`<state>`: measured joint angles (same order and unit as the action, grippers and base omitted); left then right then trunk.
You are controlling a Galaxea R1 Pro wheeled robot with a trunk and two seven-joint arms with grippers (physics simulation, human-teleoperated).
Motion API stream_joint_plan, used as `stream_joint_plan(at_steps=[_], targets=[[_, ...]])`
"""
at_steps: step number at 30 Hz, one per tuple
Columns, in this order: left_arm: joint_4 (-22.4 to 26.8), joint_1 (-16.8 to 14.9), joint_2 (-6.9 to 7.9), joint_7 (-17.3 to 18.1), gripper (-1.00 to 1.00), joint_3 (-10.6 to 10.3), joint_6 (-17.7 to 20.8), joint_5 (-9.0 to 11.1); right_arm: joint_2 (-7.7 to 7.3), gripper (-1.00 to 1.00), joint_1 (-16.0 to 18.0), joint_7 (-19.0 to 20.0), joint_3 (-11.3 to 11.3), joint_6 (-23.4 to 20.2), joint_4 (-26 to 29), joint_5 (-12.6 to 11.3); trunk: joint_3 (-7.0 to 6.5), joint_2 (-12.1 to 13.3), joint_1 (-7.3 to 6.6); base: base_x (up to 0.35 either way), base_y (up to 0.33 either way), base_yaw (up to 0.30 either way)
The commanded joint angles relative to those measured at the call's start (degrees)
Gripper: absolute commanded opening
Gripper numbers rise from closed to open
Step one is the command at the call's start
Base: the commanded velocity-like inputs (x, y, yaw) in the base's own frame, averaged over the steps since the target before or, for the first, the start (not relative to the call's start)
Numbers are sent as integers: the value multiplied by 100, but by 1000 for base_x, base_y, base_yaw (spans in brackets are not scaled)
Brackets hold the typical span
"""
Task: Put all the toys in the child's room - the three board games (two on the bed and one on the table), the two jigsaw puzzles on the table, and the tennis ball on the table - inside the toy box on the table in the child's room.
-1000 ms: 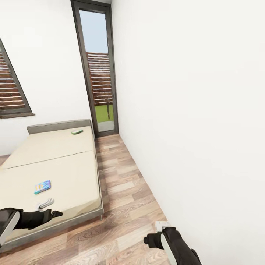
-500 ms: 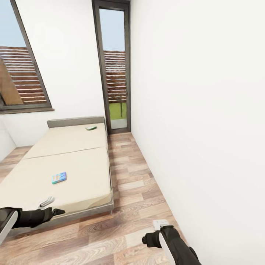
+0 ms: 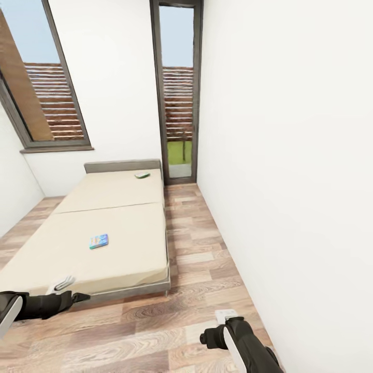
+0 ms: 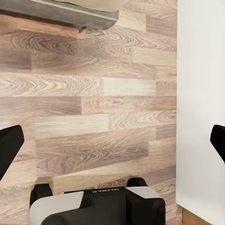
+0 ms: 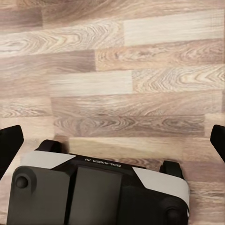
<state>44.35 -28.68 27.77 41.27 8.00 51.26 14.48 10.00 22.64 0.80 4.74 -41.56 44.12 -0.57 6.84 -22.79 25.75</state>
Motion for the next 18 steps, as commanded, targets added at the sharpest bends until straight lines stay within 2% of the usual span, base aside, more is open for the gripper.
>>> stream_joint_plan(at_steps=[1,9,18], targets=[[1,-6,0,25,100,9,25,-8,0,100,3,7,0,-30,9,-4,21,-13,3,0,0,172],[3,-6,0,227,100,-2,18,-9,0,100,3,1,7,-32,9,-4,79,-13,3,0,0,197],[3,-6,1,486,100,-1,15,-25,0,100,4,-21,17,-22,9,-4,119,-13,3,0,0,252]])
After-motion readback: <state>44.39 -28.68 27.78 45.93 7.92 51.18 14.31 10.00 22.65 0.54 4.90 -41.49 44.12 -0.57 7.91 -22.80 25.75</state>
